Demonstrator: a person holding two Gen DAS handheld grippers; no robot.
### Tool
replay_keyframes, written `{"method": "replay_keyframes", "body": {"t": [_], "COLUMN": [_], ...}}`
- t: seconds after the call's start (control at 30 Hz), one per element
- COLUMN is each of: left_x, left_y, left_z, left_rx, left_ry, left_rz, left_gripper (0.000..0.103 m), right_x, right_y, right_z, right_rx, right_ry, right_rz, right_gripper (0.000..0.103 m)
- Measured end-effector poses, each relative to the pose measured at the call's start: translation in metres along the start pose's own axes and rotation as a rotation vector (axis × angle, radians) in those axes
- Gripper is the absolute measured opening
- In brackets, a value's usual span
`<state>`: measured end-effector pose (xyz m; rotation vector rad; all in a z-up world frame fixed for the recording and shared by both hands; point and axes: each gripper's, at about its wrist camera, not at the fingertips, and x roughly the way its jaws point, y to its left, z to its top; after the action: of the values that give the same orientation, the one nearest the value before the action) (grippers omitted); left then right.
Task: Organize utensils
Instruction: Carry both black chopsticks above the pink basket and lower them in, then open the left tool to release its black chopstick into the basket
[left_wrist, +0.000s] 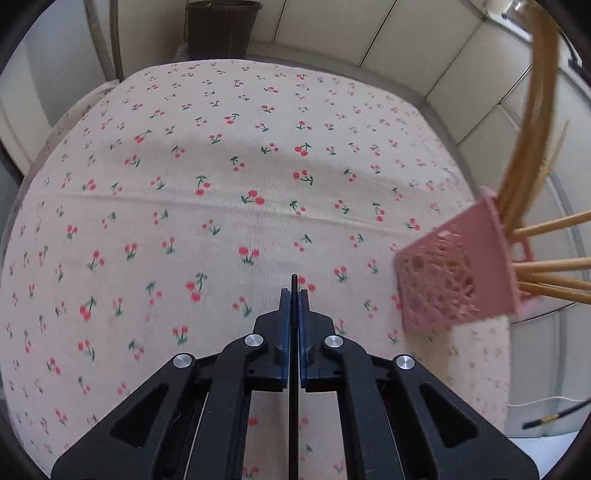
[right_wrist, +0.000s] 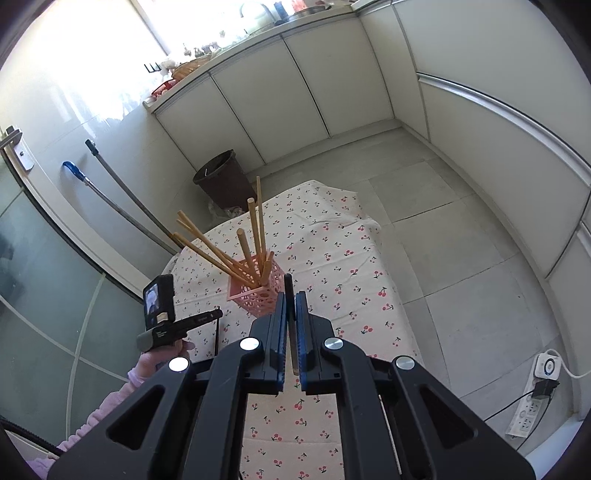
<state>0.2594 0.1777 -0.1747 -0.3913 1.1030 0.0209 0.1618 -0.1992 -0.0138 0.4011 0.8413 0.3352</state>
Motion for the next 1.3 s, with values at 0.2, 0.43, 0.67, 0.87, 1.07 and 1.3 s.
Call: {"method": "replay_keyframes", "body": {"t": [0.2,0.43,0.67,0.87,1.07,1.3], "left_x": [-0.095,-0.173,-0.227,-0.254,-0.254,-0.223], "left_y": [-0.006,-0.031,-0.063,-0.099,-0.14,-0.171], "left_z": [-0.042,-0.083,-0.075,-0.039,-0.003,0.018], "left_rx": [0.009,0.094,0.143,0.193,0.236,0.28], "left_ry": [-0.125,-0.283,-0.402,-0.485,-0.527,-0.543], "left_rz": [-0.135,-0.136,-0.112,-0.089,-0.069,-0.027], "left_gripper": [0.003,0.003,0.003,0.003,0.003,0.003], "right_x": [-0.015,-0.022,-0.013,-0.013,-0.013,-0.013], "right_y": [0.022,0.029,0.018,0.008,0.001,-0.002], "right_z": [-0.009,-0.023,-0.026,-0.026,-0.024,-0.022], "right_rx": [-0.018,-0.005,0.004,0.01,0.018,0.017], "right_ry": [-0.037,-0.05,-0.034,-0.032,-0.023,-0.019], "right_rz": [0.048,0.086,0.082,0.082,0.089,0.089], "right_gripper": [0.005,0.005,0.005,0.005,0.005,0.005]}}
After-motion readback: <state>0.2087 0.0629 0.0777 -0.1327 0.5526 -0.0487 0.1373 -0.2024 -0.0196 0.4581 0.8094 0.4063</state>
